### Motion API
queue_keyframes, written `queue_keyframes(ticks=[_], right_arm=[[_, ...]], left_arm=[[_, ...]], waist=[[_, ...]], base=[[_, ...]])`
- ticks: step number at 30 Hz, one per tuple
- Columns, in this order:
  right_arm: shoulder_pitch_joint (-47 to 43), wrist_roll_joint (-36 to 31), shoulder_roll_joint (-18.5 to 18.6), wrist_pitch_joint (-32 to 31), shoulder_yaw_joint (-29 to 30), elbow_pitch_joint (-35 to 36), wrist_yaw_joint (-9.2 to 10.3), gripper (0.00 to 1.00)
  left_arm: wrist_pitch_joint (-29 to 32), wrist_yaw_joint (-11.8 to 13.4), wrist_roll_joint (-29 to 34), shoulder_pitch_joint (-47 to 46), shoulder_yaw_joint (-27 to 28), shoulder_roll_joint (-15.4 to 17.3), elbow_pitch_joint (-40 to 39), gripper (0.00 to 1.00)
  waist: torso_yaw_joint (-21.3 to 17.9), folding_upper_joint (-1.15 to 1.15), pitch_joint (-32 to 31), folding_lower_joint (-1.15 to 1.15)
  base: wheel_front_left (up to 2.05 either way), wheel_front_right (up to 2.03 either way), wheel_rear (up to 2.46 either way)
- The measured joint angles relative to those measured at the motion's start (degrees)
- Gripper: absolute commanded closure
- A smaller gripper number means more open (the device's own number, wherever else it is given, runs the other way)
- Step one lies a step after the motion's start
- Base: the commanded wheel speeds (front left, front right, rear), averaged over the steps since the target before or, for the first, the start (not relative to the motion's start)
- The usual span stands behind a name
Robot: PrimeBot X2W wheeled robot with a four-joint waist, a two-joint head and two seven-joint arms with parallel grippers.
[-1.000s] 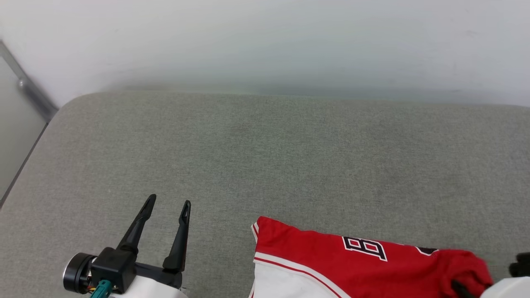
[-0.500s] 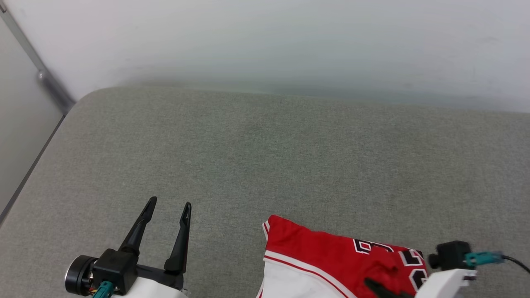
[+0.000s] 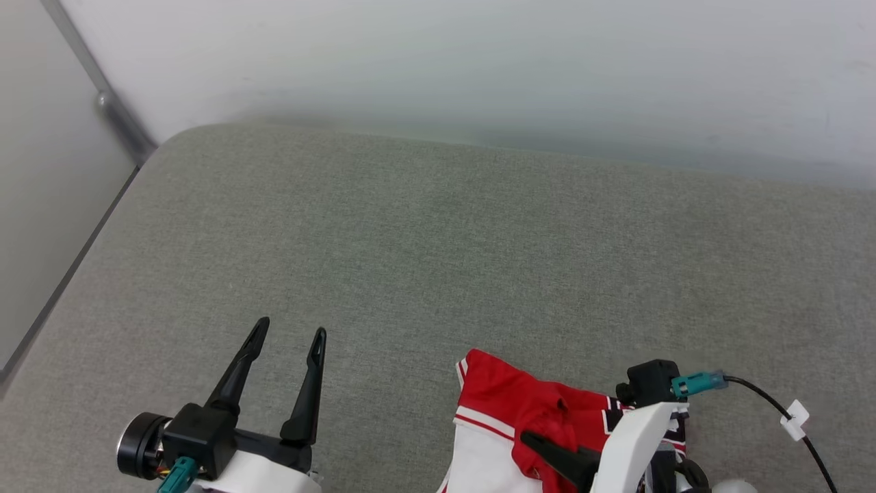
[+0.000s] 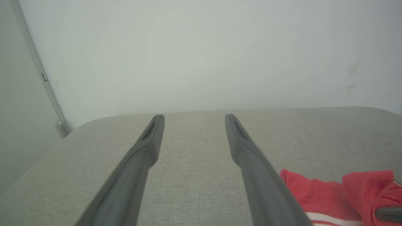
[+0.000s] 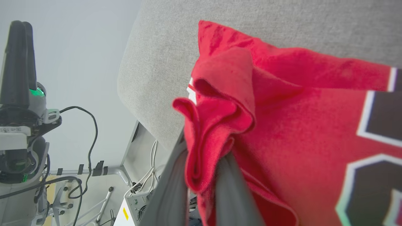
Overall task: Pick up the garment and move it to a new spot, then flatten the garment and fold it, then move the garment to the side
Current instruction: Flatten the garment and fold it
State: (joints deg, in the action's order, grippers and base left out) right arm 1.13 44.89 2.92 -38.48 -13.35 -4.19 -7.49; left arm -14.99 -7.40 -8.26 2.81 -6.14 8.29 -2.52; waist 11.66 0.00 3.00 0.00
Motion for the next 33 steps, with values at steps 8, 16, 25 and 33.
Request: queue_keyframes(ticks=[8,16,25,33], right_arm=[[4.92,4.13,0.02,5.30,-4.98,-9.23,0.00,0.00],[7.56,8.24,-0.03,7.24,-9.37,-9.21,0.00,0.00],[12.20,-11.93,0.13,10.69,-3.28,-5.39,0.00,0.00],[13.74,-28.82,8.99,20.79,2.55,1.83,-0.01,0.00]], left_arm=[[0.00,0.00,-0.01,-0.10,0.27,-0.03,0.40,0.00],[0.00,0.00,0.00,0.02,0.69,-0.14,0.60,0.00],[0.00,0.00,0.01,0.18,0.55,-0.16,0.01,0.00],[0.00,0.00,-0.01,-0.14,0.36,-0.31,-0.54,0.00]], waist=[[1.80,0.00,0.35,0.00],[0.76,0.00,-0.29,0.00],[-1.47,0.00,-0.92,0.00],[-3.47,0.00,-0.57,0.00]], base=[[0.00,0.00,0.00],[0.00,0.00,0.00],[0.00,0.00,0.00],[0.00,0.00,0.00]])
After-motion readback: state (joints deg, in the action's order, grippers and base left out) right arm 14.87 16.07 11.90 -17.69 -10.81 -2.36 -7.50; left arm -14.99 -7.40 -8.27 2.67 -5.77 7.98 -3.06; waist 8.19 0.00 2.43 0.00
